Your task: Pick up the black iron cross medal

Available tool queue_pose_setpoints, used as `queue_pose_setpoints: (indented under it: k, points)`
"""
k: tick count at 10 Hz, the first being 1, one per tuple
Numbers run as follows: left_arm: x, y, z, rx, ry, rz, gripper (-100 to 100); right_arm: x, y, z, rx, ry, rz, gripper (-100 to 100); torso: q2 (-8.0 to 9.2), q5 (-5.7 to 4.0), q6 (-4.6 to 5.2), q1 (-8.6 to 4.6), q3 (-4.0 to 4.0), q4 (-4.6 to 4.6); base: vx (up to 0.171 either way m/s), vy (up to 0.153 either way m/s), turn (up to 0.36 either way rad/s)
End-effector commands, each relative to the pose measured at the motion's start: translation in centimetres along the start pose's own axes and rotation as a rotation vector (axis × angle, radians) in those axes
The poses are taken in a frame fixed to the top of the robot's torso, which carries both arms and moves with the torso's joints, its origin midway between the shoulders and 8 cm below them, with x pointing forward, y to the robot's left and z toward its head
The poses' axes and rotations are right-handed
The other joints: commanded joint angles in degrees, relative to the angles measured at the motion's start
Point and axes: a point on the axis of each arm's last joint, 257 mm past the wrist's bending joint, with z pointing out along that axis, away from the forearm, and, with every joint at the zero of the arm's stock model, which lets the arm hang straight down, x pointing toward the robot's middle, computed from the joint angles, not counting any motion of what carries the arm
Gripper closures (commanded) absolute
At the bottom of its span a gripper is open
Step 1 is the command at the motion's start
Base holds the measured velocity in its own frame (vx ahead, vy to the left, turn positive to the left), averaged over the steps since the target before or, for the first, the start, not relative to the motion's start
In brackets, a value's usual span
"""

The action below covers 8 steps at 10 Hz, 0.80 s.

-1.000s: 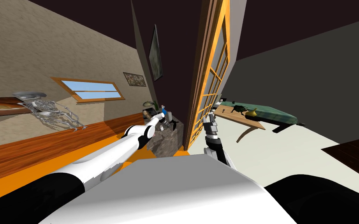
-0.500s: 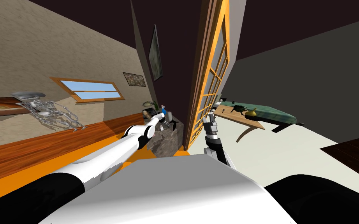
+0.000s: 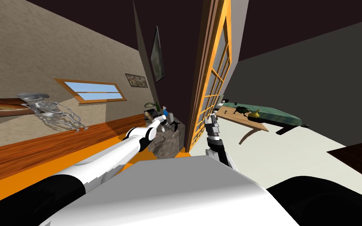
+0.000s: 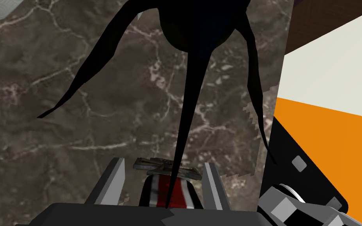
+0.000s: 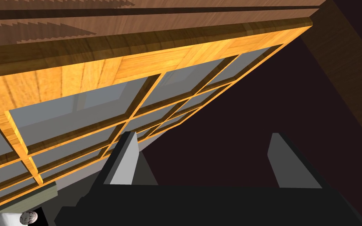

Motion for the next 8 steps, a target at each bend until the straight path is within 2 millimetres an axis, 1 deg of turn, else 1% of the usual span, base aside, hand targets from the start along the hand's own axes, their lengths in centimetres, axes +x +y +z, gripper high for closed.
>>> queue_pose_setpoints:
  k: [1,4,5,6,7,8]
  points:
    - [0.0,0.0,0.0,0.000,0.000,0.000,100,0.0,0.0,0.0,0.000,0.000,0.000,0,0.00,0.00,0.00,0.00,0.00,0.00,0.000,0.000,0.000]
    - [0.1,-0.1,-0.1,0.002,0.002,0.001,100,0.0,0.0,0.0,0.000,0.000,0.000,0,-0.24,0.05,0.03,0.06,-0.20,-0.16,0.000,0.000,0.000]
    - [0.1,-0.1,-0.1,0.002,0.002,0.001,0,0.0,0.0,0.0,0.000,0.000,0.000,0,-0.26,0.06,0.03,0.07,-0.21,-0.16,0.000,0.000,0.000]
    - [0.8,-0.2,-1.1,0.000,-0.001,0.001,100,0.0,0.0,0.0,0.000,0.000,0.000,0,-0.27,0.06,0.03,0.07,-0.22,-0.16,-0.006,0.013,-0.041]
    - [0.5,-0.2,-0.6,0.002,0.001,0.002,100,0.0,0.0,0.0,0.000,0.000,0.000,0,-0.26,0.06,0.06,0.10,-0.19,-0.12,-0.001,0.010,-0.015]
    - [0.5,-0.1,-0.7,0.001,0.001,0.001,0,0.0,0.0,0.0,0.000,0.000,0.000,0,-0.26,0.07,0.04,0.10,-0.21,-0.16,0.000,0.000,0.000]
